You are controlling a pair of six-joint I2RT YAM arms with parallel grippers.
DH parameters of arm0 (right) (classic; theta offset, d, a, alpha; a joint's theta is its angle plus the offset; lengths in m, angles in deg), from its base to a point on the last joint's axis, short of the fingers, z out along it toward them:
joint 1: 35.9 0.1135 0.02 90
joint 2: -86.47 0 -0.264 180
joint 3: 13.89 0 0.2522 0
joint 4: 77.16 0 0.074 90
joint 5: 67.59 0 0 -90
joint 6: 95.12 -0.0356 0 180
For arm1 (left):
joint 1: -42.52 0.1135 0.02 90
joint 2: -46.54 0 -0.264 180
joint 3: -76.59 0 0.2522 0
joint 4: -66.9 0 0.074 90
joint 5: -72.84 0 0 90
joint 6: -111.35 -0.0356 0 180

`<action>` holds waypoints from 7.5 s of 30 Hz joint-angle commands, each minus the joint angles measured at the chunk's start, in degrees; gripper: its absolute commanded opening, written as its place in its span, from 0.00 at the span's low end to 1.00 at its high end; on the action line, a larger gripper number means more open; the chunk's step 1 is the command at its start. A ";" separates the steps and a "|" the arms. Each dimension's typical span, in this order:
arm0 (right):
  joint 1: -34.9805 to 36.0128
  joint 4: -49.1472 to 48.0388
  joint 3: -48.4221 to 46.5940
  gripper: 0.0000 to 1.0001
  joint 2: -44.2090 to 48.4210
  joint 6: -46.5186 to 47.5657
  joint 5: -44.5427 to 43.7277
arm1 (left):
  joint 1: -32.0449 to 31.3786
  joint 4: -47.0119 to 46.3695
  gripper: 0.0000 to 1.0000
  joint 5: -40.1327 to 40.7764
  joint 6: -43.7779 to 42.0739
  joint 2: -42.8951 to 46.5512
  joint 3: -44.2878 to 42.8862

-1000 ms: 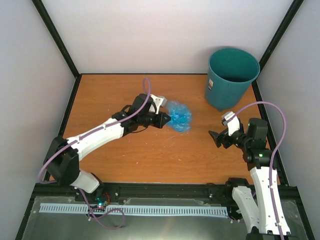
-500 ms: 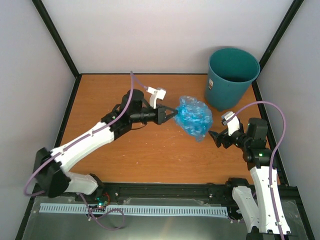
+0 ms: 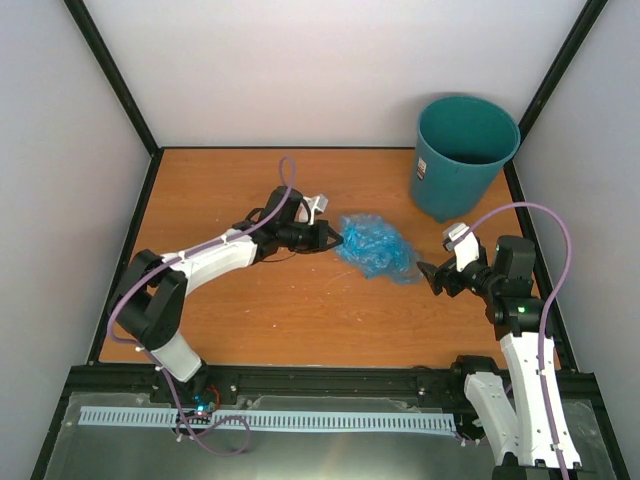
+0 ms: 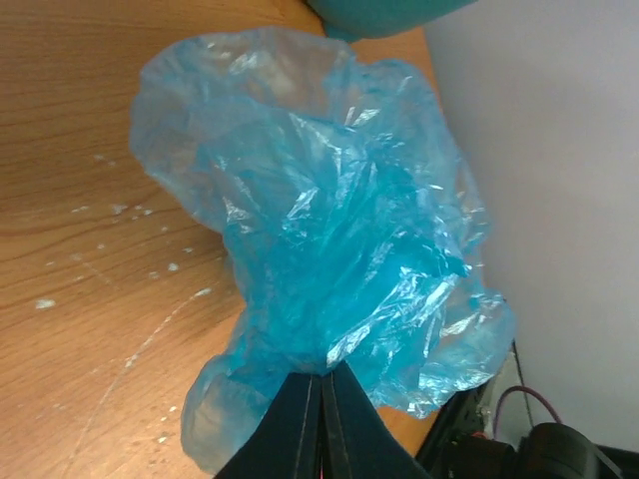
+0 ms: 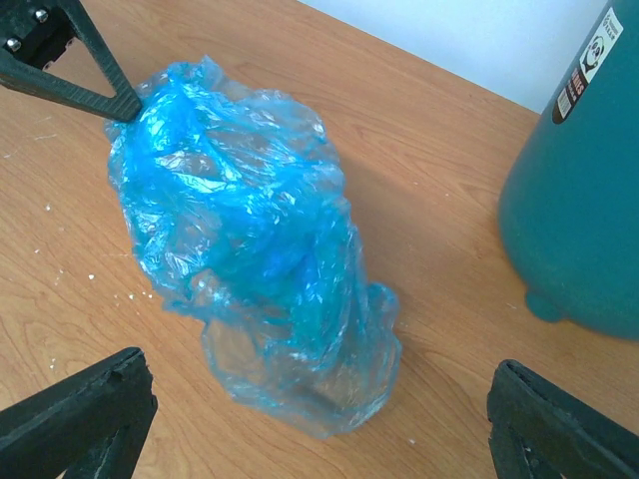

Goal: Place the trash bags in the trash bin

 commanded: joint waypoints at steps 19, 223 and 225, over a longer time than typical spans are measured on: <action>0.11 10.05 -2.69 0.80 -6.18 21.38 10.57 | -6.16 -0.30 0.63 20.12 -6.66 31.13 28.52; 13.20 17.46 -5.69 0.84 -2.32 23.39 0.16 | -28.59 -6.62 0.03 44.17 -11.10 37.51 28.62; 13.43 17.85 -7.38 0.84 -2.28 24.62 0.32 | -28.59 -6.05 0.03 44.13 -12.18 37.71 27.66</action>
